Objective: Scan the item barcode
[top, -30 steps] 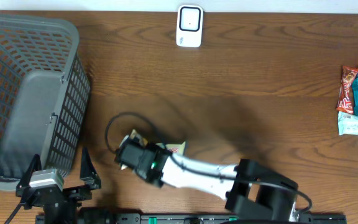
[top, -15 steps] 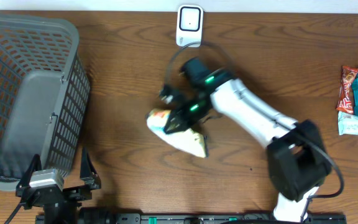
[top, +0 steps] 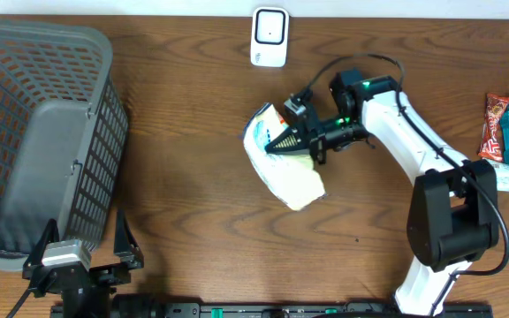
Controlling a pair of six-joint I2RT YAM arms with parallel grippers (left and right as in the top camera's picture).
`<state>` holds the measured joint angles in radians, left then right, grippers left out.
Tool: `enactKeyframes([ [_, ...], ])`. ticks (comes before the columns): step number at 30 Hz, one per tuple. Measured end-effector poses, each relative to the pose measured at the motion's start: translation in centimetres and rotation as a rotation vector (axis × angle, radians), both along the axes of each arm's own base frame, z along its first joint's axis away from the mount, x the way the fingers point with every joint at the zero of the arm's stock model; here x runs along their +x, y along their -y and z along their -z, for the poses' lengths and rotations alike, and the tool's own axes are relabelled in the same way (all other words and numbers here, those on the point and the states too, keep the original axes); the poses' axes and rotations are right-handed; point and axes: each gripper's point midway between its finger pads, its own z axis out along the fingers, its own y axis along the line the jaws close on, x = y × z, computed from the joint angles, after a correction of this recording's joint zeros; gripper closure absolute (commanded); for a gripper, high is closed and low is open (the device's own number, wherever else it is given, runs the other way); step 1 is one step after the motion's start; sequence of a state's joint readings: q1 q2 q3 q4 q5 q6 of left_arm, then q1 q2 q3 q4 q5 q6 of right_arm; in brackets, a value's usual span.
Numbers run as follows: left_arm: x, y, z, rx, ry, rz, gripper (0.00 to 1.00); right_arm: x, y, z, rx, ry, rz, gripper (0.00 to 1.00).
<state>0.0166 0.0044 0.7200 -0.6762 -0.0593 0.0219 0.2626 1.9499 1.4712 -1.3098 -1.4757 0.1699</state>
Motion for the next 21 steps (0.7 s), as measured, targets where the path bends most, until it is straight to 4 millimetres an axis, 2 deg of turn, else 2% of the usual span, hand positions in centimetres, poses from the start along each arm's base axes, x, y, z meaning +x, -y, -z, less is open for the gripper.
enactKeyframes([
  [5, 0.0, 0.0, 0.0, 0.000, 0.000, 0.000, 0.02, 0.1, 1.8, -0.7, -0.067, -0.336, 0.072, 0.99],
  [16, 0.0, 0.0, 0.0, 0.000, 0.000, 0.000, 0.02, 0.8, 4.6, -1.6, -0.104, -0.646, 0.172, 0.98],
  [21, 0.0, 0.0, 0.0, 0.000, 0.000, 0.000, 0.02, 0.8, 5.1, -1.8, -0.107, -0.705, 0.191, 0.99],
])
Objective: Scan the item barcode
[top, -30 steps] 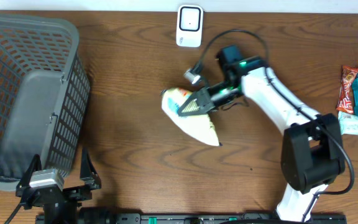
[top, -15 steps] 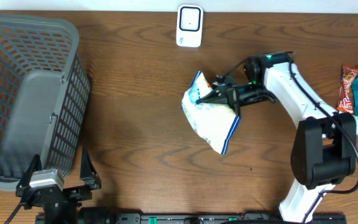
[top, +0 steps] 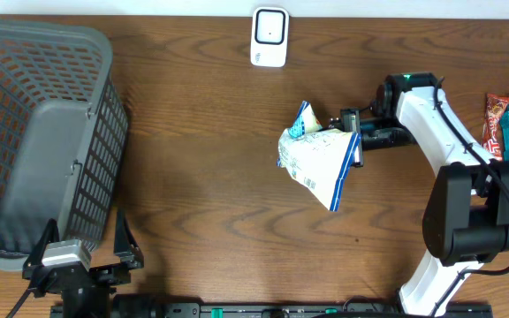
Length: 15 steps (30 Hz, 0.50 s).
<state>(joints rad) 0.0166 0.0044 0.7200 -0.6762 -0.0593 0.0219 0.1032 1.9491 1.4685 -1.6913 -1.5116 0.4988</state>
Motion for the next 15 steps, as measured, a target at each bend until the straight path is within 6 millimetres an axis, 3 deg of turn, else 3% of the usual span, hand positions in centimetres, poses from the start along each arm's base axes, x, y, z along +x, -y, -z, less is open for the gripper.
enactKeyframes([
  [8, 0.0, 0.0, 0.0, 0.000, 0.000, 0.000, 0.02, 0.0, 0.1, 0.5, -0.018, 0.019, -0.011, 0.99],
  [15, 0.0, 0.0, 0.0, 0.000, 0.000, 0.000, 0.02, 1.2, 0.4, 4.2, -0.137, 0.304, -0.082, 0.99],
])
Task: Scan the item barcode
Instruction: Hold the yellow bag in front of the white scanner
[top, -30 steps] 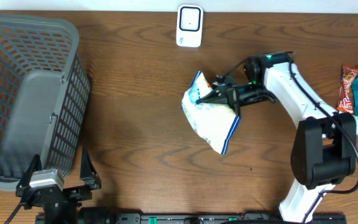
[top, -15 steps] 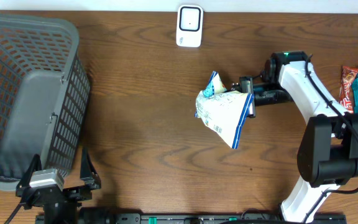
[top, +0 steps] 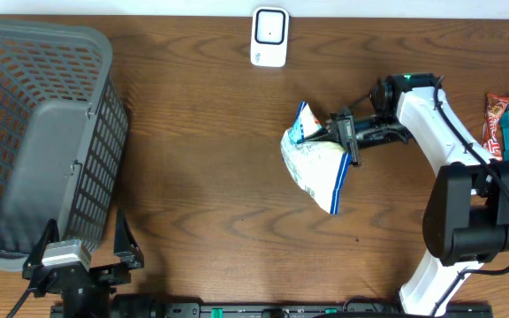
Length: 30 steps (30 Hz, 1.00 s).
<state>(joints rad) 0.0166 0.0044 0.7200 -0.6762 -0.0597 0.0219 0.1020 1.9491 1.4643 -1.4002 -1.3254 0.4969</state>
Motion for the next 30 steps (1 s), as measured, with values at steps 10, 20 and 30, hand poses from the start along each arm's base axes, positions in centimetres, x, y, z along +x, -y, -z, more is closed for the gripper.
enactKeyframes([
  [10, 0.0, 0.0, 0.0, 0.000, 0.000, 0.000, 0.02, 7.0, -0.7, 1.0, 0.022, 0.674, -0.024, 0.99],
  [20, 0.0, 0.0, 0.0, 0.000, 0.000, 0.000, 0.02, 8.7, -8.7, 0.6, -0.009, 1.165, -0.175, 0.99],
  [30, 0.0, 0.0, 0.0, 0.000, 0.000, 0.000, 0.02, 15.3, -10.6, 1.7, -0.629, 1.521, -0.162, 0.99],
])
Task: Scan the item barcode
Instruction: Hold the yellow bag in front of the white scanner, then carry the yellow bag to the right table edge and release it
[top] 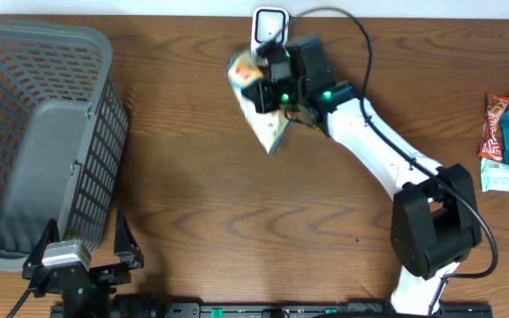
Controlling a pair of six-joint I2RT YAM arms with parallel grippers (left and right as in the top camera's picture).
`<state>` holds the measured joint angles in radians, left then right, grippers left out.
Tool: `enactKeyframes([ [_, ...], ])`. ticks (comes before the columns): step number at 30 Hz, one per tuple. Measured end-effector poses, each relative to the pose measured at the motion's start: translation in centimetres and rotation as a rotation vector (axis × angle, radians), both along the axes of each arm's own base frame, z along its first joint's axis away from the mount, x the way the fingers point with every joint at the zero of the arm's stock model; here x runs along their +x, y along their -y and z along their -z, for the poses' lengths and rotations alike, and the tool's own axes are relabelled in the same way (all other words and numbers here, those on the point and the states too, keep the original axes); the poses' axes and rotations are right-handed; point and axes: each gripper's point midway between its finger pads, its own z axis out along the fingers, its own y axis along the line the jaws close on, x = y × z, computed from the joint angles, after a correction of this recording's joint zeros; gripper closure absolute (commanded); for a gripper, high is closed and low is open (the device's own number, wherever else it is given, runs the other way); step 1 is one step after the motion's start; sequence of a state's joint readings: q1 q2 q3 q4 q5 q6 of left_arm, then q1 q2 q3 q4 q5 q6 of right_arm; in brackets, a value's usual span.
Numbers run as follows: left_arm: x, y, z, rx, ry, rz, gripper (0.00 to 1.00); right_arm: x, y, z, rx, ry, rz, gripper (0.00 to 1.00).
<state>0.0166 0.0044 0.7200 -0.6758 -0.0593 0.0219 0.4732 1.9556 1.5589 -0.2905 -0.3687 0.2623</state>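
A white, yellow and blue snack bag [267, 129] hangs just below the white scanner [269, 21] at the table's far edge. My right gripper [263, 90] is shut on the bag's upper part, and the arm reaches in from the lower right. The gripper covers the scanner's lower part. The bag looks blurred and no barcode can be made out. At the near left edge, my left gripper [82, 244] rests open with nothing between its fingers.
A large grey mesh basket [53, 35] fills the left side of the table. At the right edge lie a blue mouthwash bottle, a red snack packet [497, 119] and other small items.
My right gripper, with the bag in it, was at mid-table right and is now at the far edge, right under the scanner. The left arm has not moved.
My right gripper held the bag near the table's middle. Then it held it further right, turned so a blue edge showed, and it stayed there a moment later. Now the bag is up against the scanner. The left gripper stayed parked and open.
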Motion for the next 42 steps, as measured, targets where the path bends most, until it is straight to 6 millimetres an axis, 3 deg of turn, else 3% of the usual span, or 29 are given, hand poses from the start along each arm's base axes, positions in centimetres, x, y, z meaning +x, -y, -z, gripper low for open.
enactKeyframes([
  [6, 0.0, 0.0, 0.0, 0.000, 0.000, 0.000, 0.02, 6.7, 0.1, -5.9, -0.103, 0.285, 0.126, 0.99],
  [9, 0.0, 0.0, 0.0, 0.000, 0.000, 0.000, 0.02, 9.9, 0.0, -6.2, -0.132, 0.344, 0.173, 0.99],
  [12, 0.0, 0.0, 0.0, 0.000, 0.000, 0.000, 0.02, 13.2, -0.2, -4.4, -0.162, 0.365, 0.213, 0.99],
  [16, 0.0, 0.0, 0.0, 0.000, 0.000, 0.000, 0.02, 16.6, -0.5, -0.5, -0.185, 0.362, 0.244, 0.99],
  [20, 0.0, 0.0, 0.0, 0.000, 0.000, 0.000, 0.02, 18.6, -0.4, 2.4, -0.193, 0.352, 0.268, 0.99],
  [23, 0.0, 0.0, 0.0, 0.000, -0.001, 0.000, 0.02, 18.9, 0.0, 3.6, -0.201, 0.340, 0.277, 0.99],
  [29, 0.0, 0.0, 0.0, 0.000, 0.000, 0.000, 0.02, 19.4, 0.1, 1.8, -0.171, 0.366, 0.296, 0.99],
  [34, 0.0, 0.0, 0.0, 0.000, 0.000, 0.000, 0.02, 18.0, 1.0, 2.7, -0.225, 0.251, 0.308, 0.99],
  [39, 0.0, 0.0, 0.0, 0.000, 0.000, 0.000, 0.02, 16.0, 4.9, 3.2, -0.404, 0.130, 0.392, 0.99],
  [42, 0.0, 0.0, 0.0, 0.000, -0.001, 0.000, 0.02, 14.6, 9.4, 2.4, -0.557, 0.070, 0.491, 0.99],
])
